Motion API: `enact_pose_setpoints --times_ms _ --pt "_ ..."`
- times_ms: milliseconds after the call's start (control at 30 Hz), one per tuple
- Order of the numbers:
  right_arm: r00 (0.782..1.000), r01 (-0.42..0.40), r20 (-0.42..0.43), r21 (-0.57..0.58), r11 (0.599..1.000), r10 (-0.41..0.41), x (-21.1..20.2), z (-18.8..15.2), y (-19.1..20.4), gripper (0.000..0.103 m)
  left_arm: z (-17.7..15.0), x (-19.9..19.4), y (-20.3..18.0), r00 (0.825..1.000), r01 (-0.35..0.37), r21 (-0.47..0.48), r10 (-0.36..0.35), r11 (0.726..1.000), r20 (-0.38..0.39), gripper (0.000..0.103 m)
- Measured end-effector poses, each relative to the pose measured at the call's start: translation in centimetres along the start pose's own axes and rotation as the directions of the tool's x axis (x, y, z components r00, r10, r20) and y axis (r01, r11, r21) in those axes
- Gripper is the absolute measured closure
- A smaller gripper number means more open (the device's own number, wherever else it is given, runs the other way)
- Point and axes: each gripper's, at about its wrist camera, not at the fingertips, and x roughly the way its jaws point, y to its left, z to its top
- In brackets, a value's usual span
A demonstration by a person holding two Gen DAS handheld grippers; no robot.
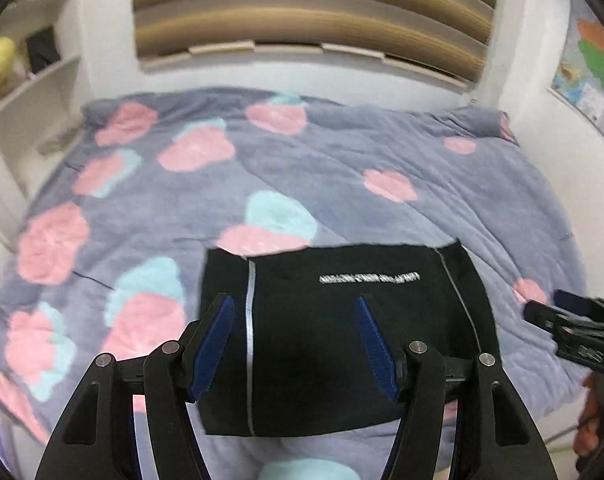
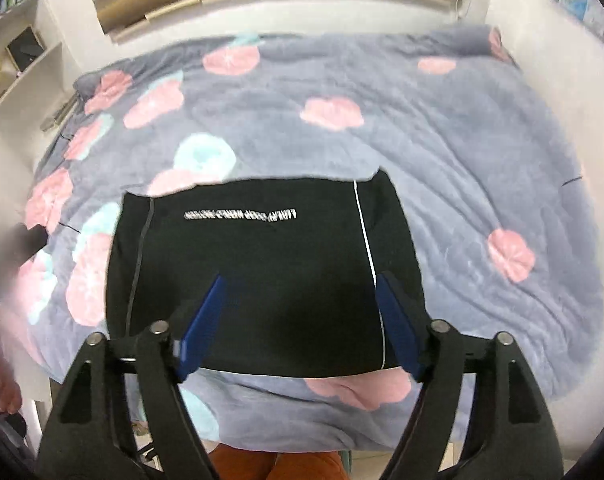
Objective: Fold large clothes
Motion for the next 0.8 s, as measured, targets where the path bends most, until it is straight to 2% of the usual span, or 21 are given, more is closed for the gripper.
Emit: enact_pose_setpoints --times_ms 67,367,500,633,800 --pt "0.999 0.017 0.029 -0.007 1.000 -0.017 -1.8 0.1 0.2 0.020 0.6 -1.6 -0.2 0.999 -0.030 -0.003 0.031 1.000 0.023 0.038" --pt "0.996 0.018 0.085 -0.003 1.000 -0.018 -4.5 0.6 0.2 0.019 1.2 -5.6 -2.8 0.994 -0.092 0.010 0.091 0.996 0.056 0.038" --pt "0.995 0.012 0.097 0.003 1.000 -0.012 -5.3 0.4 0.3 0.018 1.4 -6.3 -3.1 0.993 -0.072 0.015 0.070 0.997 0.090 0.038" --pt "0.994 0.025 0.105 0.002 1.000 -0.025 -5.6 0.4 0.3 0.017 1.6 -6.9 -3.8 0.989 -0.102 0.042 0.097 0.994 0.113 0.038" --pt "0.993 0.035 0.110 0.005 0.999 -0.035 -5.6 0.3 -0.2 0.016 1.5 -8.1 -4.5 0.990 -0.068 0.072 0.058 0.995 0.126 0.038"
